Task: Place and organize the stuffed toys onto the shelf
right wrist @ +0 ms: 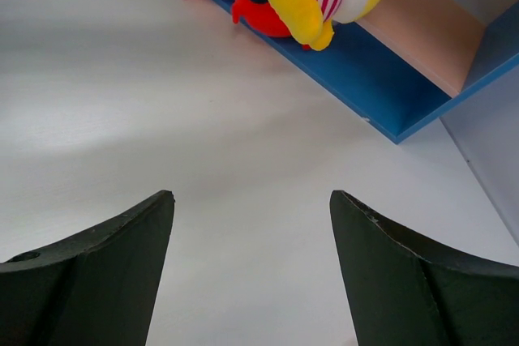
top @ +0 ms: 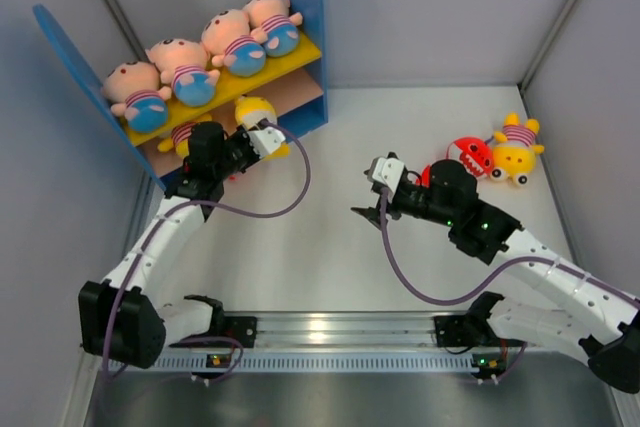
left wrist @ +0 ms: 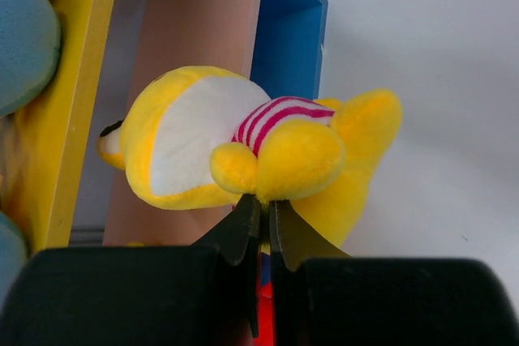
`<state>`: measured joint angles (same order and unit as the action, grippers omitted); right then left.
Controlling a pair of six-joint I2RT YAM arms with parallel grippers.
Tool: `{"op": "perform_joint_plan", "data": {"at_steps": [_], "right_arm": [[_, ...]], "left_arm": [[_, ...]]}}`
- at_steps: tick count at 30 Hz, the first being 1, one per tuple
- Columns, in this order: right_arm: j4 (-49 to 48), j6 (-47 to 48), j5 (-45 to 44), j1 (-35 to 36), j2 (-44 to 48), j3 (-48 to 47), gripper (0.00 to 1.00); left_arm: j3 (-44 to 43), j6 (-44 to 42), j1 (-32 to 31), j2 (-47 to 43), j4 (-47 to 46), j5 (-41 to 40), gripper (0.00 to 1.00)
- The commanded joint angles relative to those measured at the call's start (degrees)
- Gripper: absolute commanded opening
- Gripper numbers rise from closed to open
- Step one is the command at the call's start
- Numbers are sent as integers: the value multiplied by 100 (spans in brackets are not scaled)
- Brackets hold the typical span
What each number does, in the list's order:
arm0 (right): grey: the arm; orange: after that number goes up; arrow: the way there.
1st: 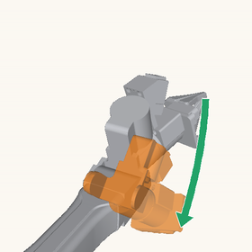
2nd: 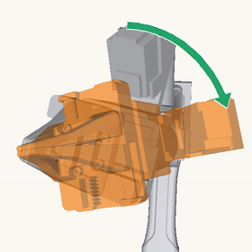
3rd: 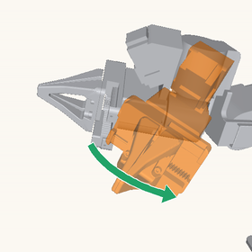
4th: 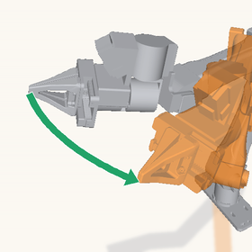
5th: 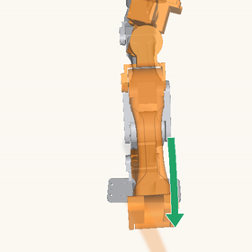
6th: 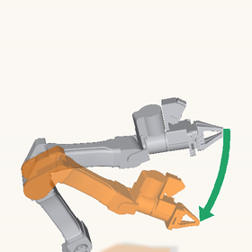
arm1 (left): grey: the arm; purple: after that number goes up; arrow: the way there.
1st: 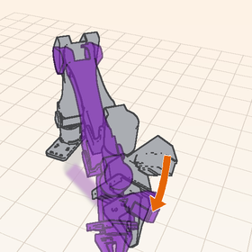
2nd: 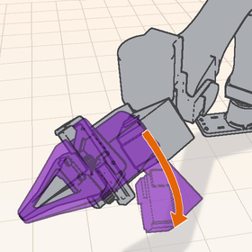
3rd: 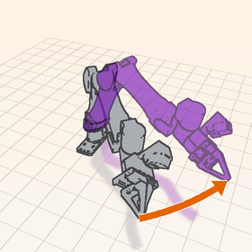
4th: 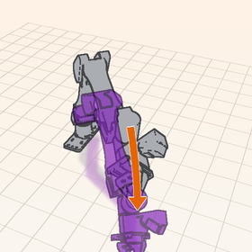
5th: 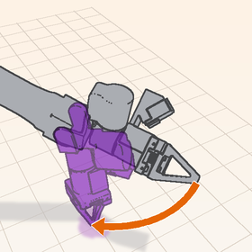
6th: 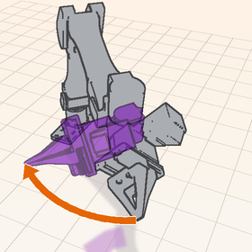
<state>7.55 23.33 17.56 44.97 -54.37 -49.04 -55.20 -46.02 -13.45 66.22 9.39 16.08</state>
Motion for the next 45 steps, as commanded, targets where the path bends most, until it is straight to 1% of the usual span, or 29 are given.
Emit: {"op": "perform_joint_plan", "data": {"at_steps": [1, 5, 7, 10, 14, 24, 33, 34, 35, 36, 39, 40, 41, 42, 45], "right_arm": [[-9, 5, -34, -94, 181, -1, 78], [80, 31, -34, -120, 216, 26, 78], [89, 40, -34, -146, 225, 61, 78], [71, 66, -7, -164, 199, 96, 78], [80, 75, 28, -199, 85, 61, 78], [115, 101, 142, -234, -100, -53, 78], [176, 23, 134, -252, -74, -36, 78], [176, -4, 116, -252, -83, -36, 78], [176, -91, 81, -261, -109, -62, 79], [194, -136, -32, -261, -126, -80, 79], [264, -399, -305, -339, -258, -211, 80], [282, -469, -358, -383, -311, -246, 80], [308, -583, -420, -462, -407, -316, 80], [361, -741, -533, -506, -512, -361, 80], [545, -979, -675, -744, -680, -571, 80]], "left_arm": [[211, -135, 114, 259, -1815, 35, 0], [308, -223, 378, 611, -2501, 1, 0], [186, -13, 492, 822, -2608, 1, 0], [-42, 321, 721, 1077, -2609, -26, 0], [-52, 417, 888, 1236, -2609, -34, 0], [-17, 1086, 1266, 1526, -2732, -579, 0], [246, 1122, 1310, 1385, -2784, -632, 0], [247, 1122, 1301, 1368, -2776, -632, 1], [255, 1113, 1310, 1315, -2784, -667, 5], [255, 1104, 1301, 1298, -2758, -676, 15], [229, 1008, 1301, 1210, -2557, -702, 29], [229, 990, 1301, 1183, -2504, -711, 40], [229, 955, 1301, 1140, -2451, -702, 45], [229, 946, 1301, 1113, -2311, -676, 52], [220, 902, 1301, 973, -2117, -492, 56]]}}
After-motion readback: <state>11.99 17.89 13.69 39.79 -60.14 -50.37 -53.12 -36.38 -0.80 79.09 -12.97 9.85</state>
